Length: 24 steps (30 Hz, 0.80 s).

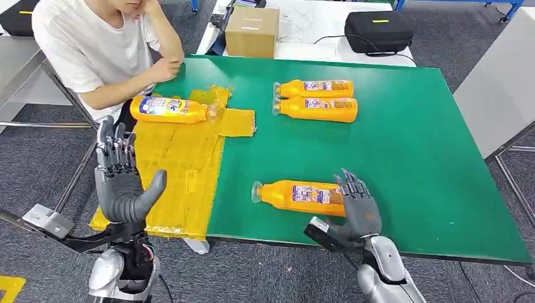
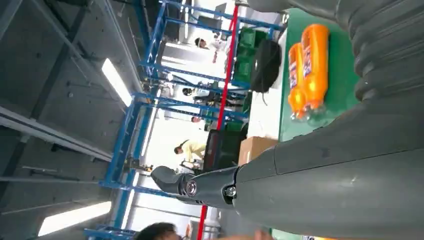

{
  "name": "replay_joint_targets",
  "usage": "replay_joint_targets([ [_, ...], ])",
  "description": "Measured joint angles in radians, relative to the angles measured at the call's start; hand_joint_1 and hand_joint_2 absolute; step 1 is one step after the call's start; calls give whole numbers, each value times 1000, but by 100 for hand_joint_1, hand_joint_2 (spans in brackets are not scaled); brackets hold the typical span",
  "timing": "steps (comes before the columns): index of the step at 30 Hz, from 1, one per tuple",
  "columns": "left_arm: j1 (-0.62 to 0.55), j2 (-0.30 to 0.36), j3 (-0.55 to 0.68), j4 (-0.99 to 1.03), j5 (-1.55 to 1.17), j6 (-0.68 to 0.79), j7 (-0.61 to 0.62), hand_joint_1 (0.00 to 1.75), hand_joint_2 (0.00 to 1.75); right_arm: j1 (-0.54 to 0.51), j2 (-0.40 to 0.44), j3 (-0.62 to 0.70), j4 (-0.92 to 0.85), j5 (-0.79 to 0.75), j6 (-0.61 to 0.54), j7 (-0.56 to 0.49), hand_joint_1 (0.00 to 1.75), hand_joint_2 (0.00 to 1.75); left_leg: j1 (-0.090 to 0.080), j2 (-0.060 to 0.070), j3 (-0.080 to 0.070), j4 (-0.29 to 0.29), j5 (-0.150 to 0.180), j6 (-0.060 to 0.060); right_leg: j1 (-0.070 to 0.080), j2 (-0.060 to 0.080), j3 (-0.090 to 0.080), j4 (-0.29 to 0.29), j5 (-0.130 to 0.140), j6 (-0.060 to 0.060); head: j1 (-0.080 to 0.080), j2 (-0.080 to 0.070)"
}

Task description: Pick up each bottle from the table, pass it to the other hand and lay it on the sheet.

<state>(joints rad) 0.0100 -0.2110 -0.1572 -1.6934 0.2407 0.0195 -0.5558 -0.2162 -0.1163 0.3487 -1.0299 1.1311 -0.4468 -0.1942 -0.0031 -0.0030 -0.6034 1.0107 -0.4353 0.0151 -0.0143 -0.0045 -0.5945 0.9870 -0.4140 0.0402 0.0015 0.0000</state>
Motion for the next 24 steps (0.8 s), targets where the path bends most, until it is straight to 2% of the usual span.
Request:
replay_joint_targets([
  [6, -15, -2, -34, 28, 13, 0, 11, 0, 175, -103, 28, 11, 123, 17, 40, 39, 0, 175, 2, 0, 0, 0, 1, 0, 1, 0, 0, 1, 0, 0, 0, 0],
  [13, -51, -2, -61, 62, 14, 0, 15, 0, 175, -196, 65, 37, 245, -20, 84, 29, 0, 175, 2, 0, 0, 0, 1, 0, 1, 0, 0, 1, 0, 0, 0, 0],
  [17, -61, -2, -61, 74, 11, 6, 29, 0, 175, -243, 91, 45, 299, -19, 171, 122, 0, 175, 2, 0, 1, 0, 1, 0, 1, 0, 0, 1, 0, 0, 0, 0],
  [22, -73, -5, -60, 91, 77, -31, 104, 0, 175, -339, 111, 87, 378, 0, 342, 249, 0, 175, 2, 5, 7, 0, 0, 0, 1, 1, 4, 0, 0, 0, 0, 0],
  [23, -75, -5, -61, 94, 82, -34, 107, 0, 175, -350, 114, 92, 388, 0, 350, 252, 72, 175, 2, 5, 7, 0, 1, 0, 1, 1, 4, 0, 1, 0, 0, 0],
  [24, -77, -6, -60, 96, 84, -35, 110, 0, 175, -358, 115, 97, 399, 0, 353, 253, 173, 175, 2, 5, 7, 0, 1, 0, 1, 1, 4, 0, 1, 0, 0, 0],
])
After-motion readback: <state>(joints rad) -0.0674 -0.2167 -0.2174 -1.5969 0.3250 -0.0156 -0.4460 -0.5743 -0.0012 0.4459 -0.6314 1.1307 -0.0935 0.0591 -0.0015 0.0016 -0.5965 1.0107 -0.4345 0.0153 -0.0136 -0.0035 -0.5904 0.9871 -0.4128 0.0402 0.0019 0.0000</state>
